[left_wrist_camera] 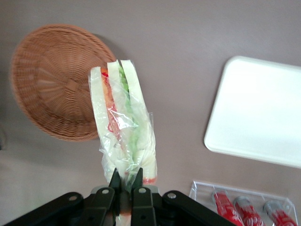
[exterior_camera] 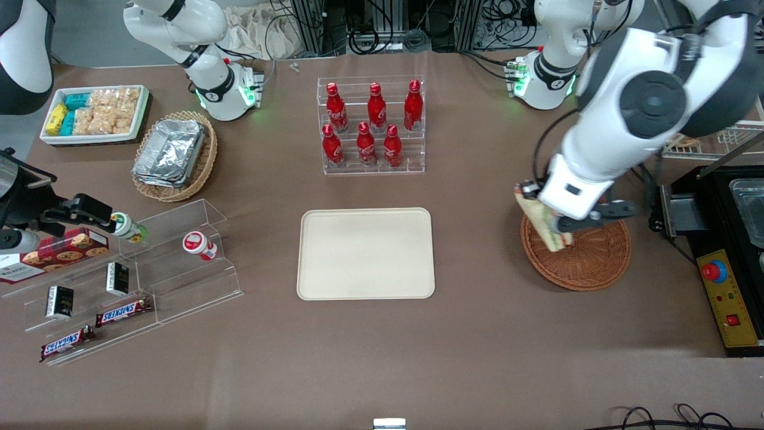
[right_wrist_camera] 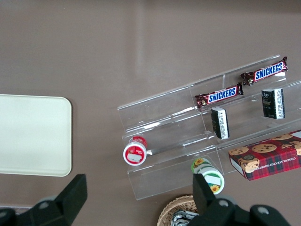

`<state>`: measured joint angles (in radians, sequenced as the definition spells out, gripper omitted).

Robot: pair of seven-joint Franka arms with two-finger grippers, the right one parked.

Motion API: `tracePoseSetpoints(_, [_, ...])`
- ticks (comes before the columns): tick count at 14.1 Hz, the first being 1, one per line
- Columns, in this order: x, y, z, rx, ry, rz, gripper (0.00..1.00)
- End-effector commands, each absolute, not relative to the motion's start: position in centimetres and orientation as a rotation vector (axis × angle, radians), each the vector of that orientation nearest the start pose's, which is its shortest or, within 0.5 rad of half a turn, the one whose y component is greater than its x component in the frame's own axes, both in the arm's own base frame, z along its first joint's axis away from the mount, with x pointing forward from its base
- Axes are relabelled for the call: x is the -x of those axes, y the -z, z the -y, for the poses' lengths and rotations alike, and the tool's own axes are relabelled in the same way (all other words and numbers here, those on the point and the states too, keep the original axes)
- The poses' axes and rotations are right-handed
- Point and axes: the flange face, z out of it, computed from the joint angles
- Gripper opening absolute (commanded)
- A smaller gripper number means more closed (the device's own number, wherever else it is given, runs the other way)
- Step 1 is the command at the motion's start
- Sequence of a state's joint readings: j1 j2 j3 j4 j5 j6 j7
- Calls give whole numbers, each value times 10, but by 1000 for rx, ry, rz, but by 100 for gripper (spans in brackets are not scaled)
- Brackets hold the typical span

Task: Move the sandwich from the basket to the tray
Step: 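Carry the sandwich with the left gripper over the cream tray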

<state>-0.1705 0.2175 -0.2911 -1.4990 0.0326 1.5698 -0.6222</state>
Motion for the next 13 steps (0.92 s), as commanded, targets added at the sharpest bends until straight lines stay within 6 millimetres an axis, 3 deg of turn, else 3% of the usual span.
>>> tracePoseSetpoints(1, [-554,-525,306,3136,-185,125,0])
tracePoseSetpoints(4, [-550,-490,365,3203,-163,31,0])
tracePoseSetpoints(6, [-538,-452,409,3207,-187,-79,0])
tracePoseSetpoints(9, [-529,-404,453,3237,-156,-184,0])
tracePoseSetpoints(13, [-533,-333,460,3211,-265,-375,0])
